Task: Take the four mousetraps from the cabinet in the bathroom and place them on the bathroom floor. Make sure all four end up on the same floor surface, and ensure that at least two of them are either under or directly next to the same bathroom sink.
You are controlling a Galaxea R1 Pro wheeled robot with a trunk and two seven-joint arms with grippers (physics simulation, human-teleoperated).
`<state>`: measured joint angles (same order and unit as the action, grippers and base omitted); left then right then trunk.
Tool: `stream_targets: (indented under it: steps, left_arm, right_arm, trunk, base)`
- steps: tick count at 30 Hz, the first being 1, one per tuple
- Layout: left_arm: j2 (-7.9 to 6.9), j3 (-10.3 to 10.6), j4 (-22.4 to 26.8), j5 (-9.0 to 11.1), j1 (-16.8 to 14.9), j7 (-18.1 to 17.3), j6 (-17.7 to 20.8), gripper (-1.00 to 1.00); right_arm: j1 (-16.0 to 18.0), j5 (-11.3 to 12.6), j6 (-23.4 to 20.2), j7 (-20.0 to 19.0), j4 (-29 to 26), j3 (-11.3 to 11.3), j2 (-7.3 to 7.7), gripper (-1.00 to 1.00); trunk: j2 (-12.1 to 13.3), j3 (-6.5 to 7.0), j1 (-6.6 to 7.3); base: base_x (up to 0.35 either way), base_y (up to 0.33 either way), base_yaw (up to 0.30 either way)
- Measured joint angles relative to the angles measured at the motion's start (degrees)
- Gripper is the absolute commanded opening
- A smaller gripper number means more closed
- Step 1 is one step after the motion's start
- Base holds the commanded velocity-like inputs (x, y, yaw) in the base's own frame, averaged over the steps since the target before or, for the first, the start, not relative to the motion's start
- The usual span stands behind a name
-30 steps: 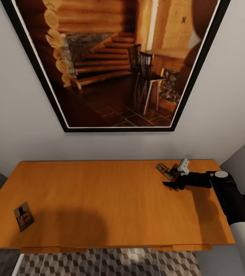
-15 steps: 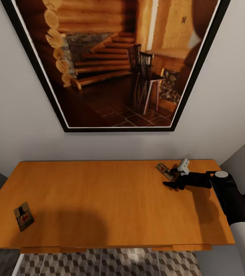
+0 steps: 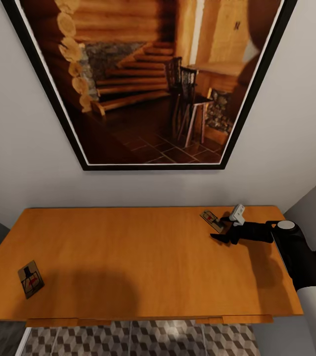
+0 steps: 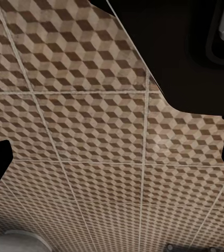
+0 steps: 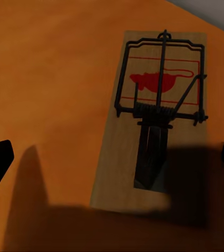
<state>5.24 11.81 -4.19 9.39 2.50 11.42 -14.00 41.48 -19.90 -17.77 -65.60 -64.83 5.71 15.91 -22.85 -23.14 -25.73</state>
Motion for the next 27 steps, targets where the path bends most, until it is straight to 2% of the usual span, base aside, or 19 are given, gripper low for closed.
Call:
stream_targets:
  steps: [27]
  left_arm:
    - [0.0, 0.0, 0.0, 0.0, 0.0, 0.0, 0.0, 1.0]
  right_arm:
    - [0.0, 0.0, 0.0, 3.4, 0.1, -0.1, 0.09, 1.0]
  trunk:
    - [0.0, 0.0, 0.0]
  base:
    - [0.0, 0.0, 0.0]
